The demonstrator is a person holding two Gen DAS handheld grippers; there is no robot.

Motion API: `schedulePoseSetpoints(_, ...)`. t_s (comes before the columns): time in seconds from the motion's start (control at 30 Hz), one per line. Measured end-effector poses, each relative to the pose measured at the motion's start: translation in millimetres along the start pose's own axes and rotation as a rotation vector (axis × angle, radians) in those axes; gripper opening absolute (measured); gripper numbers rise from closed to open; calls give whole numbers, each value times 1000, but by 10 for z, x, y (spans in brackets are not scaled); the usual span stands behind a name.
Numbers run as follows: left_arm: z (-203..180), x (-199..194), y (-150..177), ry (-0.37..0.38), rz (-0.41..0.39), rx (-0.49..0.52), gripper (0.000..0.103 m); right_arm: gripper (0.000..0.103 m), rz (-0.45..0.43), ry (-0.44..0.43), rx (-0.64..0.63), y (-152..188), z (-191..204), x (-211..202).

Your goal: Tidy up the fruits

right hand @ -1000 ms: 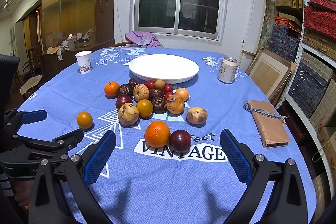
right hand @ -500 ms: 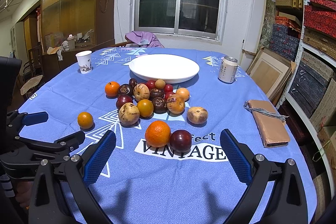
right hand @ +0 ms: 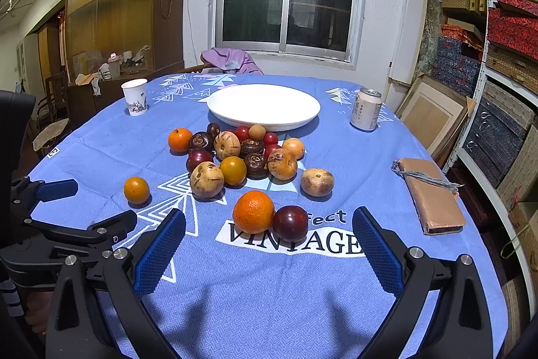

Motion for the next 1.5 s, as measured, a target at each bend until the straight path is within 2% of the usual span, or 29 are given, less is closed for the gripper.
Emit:
schedulePoseSetpoints(0.3, 6, 31, 16, 7, 6, 7, 99, 100, 12, -26, 5, 25, 7, 43)
schedulePoseSetpoints(0.4, 54, 79, 50, 37, 14, 11, 99, 100, 39, -105, 23, 75, -20, 126)
schedulePoseSetpoints(0.53, 254, 176, 127, 75, 18, -17, 99, 100, 38, -264, 80, 156, -103, 194)
schedulePoseSetpoints(0.7, 418, 311, 167, 150, 36, -25, 99, 100, 107, -336, 146, 263, -204, 395)
schedulePoseSetpoints(0.8, 428, 411, 91, 212, 75, -27, 99, 100, 117, -346, 153, 277, -217, 467)
schedulePoseSetpoints(0.9, 397, 535, -40, 206, 105, -9, 99, 100, 115, -312, 116, 273, -252, 498)
schedulePoseSetpoints(1.07, 238, 656, -215, 185, 109, 71, 97, 100, 147, -274, 91, 250, -376, 587)
schedulePoseSetpoints(1.17, 180, 659, -339, 148, 76, 113, 97, 88, 140, -287, 104, 187, -470, 623)
schedulePoseSetpoints(1.2, 173, 680, -388, 139, 71, 120, 96, 82, 147, -291, 102, 176, -483, 651)
schedulePoseSetpoints(1.27, 146, 762, -428, 164, 105, 124, 70, 80, 159, -273, 94, 164, -501, 713)
schedulePoseSetpoints(1.37, 123, 902, -413, 178, 149, 127, 61, 80, 173, -255, 76, 155, -499, 803)
schedulePoseSetpoints(1.5, 54, 868, -414, 203, 129, 154, 57, 76, 181, -250, 52, 111, -451, 864)
Point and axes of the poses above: each gripper's, at about its wrist camera, not at the fingertips, and x roughly the way its jaws point, z to its left, y to its underside, the point moved 10 cm from there along x, roughly the way its jaws point, and after that the axes turned 13 degrees about z, right-handed, at the moved point
